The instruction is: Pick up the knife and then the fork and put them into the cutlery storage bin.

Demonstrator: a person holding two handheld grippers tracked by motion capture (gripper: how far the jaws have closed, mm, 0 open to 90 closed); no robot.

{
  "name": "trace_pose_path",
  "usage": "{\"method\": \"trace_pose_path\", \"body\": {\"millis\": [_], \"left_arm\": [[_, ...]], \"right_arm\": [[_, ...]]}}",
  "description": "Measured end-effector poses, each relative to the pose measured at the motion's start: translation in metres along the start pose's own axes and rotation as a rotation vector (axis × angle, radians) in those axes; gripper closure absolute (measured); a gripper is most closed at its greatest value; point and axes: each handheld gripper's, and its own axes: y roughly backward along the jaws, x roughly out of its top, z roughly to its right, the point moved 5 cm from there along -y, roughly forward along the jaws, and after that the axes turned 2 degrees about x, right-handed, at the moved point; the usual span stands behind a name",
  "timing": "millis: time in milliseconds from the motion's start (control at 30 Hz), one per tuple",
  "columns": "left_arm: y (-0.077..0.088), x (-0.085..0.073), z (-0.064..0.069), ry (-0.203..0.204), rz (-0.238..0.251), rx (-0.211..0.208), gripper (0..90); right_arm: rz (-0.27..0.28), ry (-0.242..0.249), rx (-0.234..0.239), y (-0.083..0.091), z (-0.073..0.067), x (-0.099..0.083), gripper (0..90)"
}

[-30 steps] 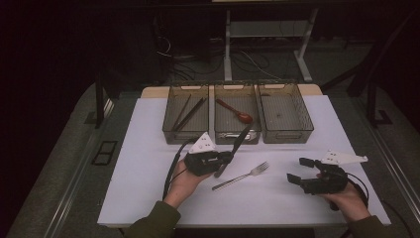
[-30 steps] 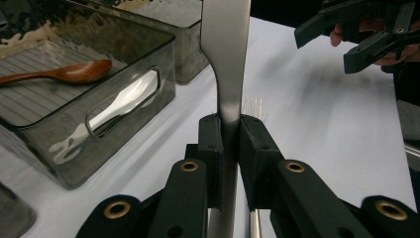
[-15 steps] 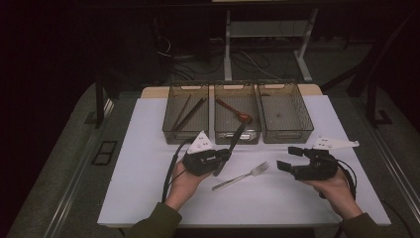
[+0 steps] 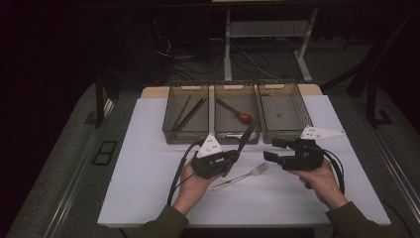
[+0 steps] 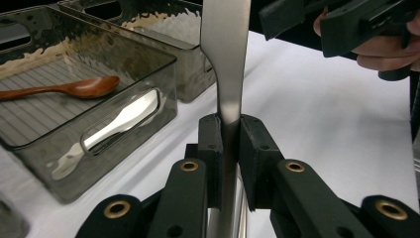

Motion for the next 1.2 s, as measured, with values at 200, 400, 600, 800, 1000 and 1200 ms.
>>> {"method": "trace_pose_path", "body": {"millis": [200,400,600,800,1000,1200], "left_arm": [[-0.011,0.003,0.006,0.004,0.001,0.019,79.2],[-0.02,0.007,0.009,0.009,0.011,0.044,79.2],[-0.024,0.01,0.01,0.012,0.016,0.07,79.2],[-0.022,0.011,0.01,0.006,0.03,0.084,79.2],[-0.024,0.008,0.011,0.015,0.037,0.088,79.2],[-0.025,0.007,0.012,0.011,0.037,0.091,79.2]], "right_arm": [[0.015,0.013,0.04,-0.01,-0.008,0.01,36.6],[0.007,0.022,0.052,-0.022,-0.012,0.017,43.3],[-0.006,0.012,0.056,-0.035,-0.01,0.023,49.9],[-0.016,0.0,0.047,-0.048,-0.007,0.028,61.1],[-0.01,-0.008,0.053,-0.056,-0.005,0.028,72.5],[0.001,-0.021,0.064,-0.057,-0.005,0.028,82.3]]}}
